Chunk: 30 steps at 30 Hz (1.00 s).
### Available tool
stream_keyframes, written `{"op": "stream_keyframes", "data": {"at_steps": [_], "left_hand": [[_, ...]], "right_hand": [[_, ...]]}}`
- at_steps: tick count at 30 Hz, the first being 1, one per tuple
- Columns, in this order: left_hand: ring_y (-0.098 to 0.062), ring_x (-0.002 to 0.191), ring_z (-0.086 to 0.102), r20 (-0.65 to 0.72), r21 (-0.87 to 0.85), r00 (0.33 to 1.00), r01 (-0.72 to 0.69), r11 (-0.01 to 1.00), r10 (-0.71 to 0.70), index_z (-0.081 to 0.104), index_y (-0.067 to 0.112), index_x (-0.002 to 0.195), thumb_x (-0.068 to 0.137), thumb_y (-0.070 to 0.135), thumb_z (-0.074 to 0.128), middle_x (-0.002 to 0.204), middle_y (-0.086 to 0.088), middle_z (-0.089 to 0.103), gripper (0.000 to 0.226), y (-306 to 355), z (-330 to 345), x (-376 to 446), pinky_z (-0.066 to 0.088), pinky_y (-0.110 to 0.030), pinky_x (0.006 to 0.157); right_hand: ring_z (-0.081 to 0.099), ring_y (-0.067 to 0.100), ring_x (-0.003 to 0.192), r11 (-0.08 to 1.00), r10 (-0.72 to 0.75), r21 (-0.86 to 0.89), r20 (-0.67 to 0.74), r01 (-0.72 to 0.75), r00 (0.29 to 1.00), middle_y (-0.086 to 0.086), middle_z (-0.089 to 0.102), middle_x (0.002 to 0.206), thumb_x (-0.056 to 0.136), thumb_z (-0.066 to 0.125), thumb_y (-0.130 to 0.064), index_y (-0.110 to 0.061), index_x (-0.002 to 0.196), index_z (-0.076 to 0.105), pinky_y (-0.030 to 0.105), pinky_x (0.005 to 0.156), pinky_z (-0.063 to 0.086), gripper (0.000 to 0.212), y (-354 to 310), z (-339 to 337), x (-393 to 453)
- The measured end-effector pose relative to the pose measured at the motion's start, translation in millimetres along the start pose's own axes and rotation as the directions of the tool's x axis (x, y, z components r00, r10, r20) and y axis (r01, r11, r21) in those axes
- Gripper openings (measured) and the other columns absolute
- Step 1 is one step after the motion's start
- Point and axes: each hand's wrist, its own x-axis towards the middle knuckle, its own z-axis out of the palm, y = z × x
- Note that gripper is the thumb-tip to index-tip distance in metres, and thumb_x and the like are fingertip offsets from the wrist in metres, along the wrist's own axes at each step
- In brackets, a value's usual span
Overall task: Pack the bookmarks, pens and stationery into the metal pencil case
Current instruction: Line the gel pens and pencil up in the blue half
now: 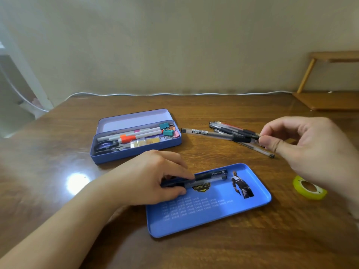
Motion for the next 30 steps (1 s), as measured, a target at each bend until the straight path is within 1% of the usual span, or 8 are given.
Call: {"op": "stream_keyframes", "data": {"at_steps": [2, 5, 9, 12, 15, 20, 24, 30], "left_hand": [[0.001, 0.095, 0.061, 0.006, 0.008, 1.000, -0.008, 1.000, 0.008, 0.071, 0.032, 0.119, 0.087, 0.033, 0.072, 0.108, 0.020, 0.061, 0.032, 0.6, 0.2, 0.0, 0.051, -0.016, 0.083], [0.002, 0.092, 0.061, 0.002, -0.032, 1.000, 0.014, 0.999, -0.014, 0.073, 0.032, 0.114, 0.086, 0.032, 0.073, 0.106, 0.022, 0.060, 0.029, 0.1, 1.0, 0.5, 0.047, -0.010, 0.082], [-0.010, 0.085, 0.064, -0.030, -0.114, 0.999, 0.037, 0.993, -0.041, 0.076, 0.024, 0.103, 0.085, 0.028, 0.076, 0.099, 0.013, 0.066, 0.018, -1.9, 4.2, 3.7, 0.054, -0.028, 0.073], [-0.014, 0.086, 0.067, -0.056, -0.189, 0.995, 0.065, 0.980, -0.077, 0.077, 0.025, 0.099, 0.084, 0.026, 0.077, 0.097, 0.013, 0.068, 0.015, -5.3, 5.9, 4.6, 0.055, -0.035, 0.075], [-0.013, 0.088, 0.068, -0.053, -0.207, 0.994, 0.083, 0.975, -0.096, 0.078, 0.024, 0.097, 0.085, 0.025, 0.076, 0.095, 0.013, 0.070, 0.012, -7.2, 6.4, 5.0, 0.056, -0.035, 0.077], [-0.009, 0.090, 0.068, -0.061, -0.212, 0.993, 0.084, 0.974, -0.099, 0.078, 0.027, 0.095, 0.085, 0.023, 0.076, 0.094, 0.015, 0.070, 0.011, -6.1, 5.5, 5.3, 0.056, -0.031, 0.078], [-0.009, 0.091, 0.067, -0.051, -0.207, 0.993, 0.094, 0.974, -0.106, 0.077, 0.026, 0.096, 0.086, 0.021, 0.074, 0.095, 0.013, 0.071, 0.011, -3.6, 3.3, 4.4, 0.056, -0.031, 0.079], [-0.010, 0.090, 0.067, -0.038, -0.164, 0.995, 0.088, 0.982, -0.095, 0.076, 0.024, 0.096, 0.086, 0.022, 0.074, 0.095, 0.012, 0.070, 0.010, -2.7, 1.7, 3.8, 0.057, -0.031, 0.077]], "right_hand": [[0.057, -0.009, 0.064, 1.000, -0.008, 0.014, 0.012, 0.008, 1.000, -0.013, 0.068, 0.065, 0.079, 0.075, -0.021, -0.029, 0.067, 0.067, 0.002, 0.052, 0.037, 0.016, 1.9, 0.5, 0.8], [0.057, -0.007, 0.059, 0.998, -0.055, 0.020, 0.100, 0.053, 0.993, -0.026, 0.065, 0.072, 0.077, 0.076, -0.020, -0.029, 0.066, 0.068, 0.006, 0.051, 0.038, 0.017, 3.9, -0.7, -0.1], [0.058, 0.013, 0.079, 0.986, -0.148, -0.023, 0.341, 0.166, 0.928, -0.013, 0.065, 0.086, 0.073, 0.079, -0.022, -0.034, 0.072, 0.068, 0.021, 0.062, 0.043, 0.016, 6.1, -1.1, 0.1], [0.055, 0.016, 0.075, 0.977, -0.142, -0.079, 0.446, 0.197, 0.884, -0.011, 0.062, 0.082, 0.073, 0.080, -0.024, -0.035, 0.071, 0.068, 0.022, 0.062, 0.042, 0.017, 11.8, 5.7, -0.9], [0.056, 0.006, 0.075, 0.965, -0.114, -0.170, 0.421, 0.201, 0.900, -0.013, 0.062, 0.072, 0.077, 0.076, -0.032, -0.038, 0.068, 0.063, 0.030, 0.065, 0.047, 0.016, 15.4, 18.0, -3.8], [0.054, 0.000, 0.081, 0.956, -0.143, -0.173, 0.439, 0.239, 0.887, -0.020, 0.060, 0.078, 0.080, 0.069, -0.043, -0.037, 0.076, 0.063, 0.035, 0.075, 0.050, 0.009, 7.9, 38.5, -9.4], [0.051, 0.000, 0.088, 0.946, -0.168, -0.193, 0.402, 0.262, 0.900, -0.022, 0.059, 0.083, 0.082, 0.061, -0.051, -0.037, 0.081, 0.062, 0.031, 0.077, 0.048, 0.014, 3.1, 48.1, -11.9], [0.049, -0.002, 0.083, 0.936, -0.183, -0.216, 0.380, 0.279, 0.907, -0.022, 0.055, 0.080, 0.082, 0.054, -0.059, -0.038, 0.088, 0.055, 0.027, 0.073, 0.048, 0.021, -3.8, 52.5, -15.2]]}}
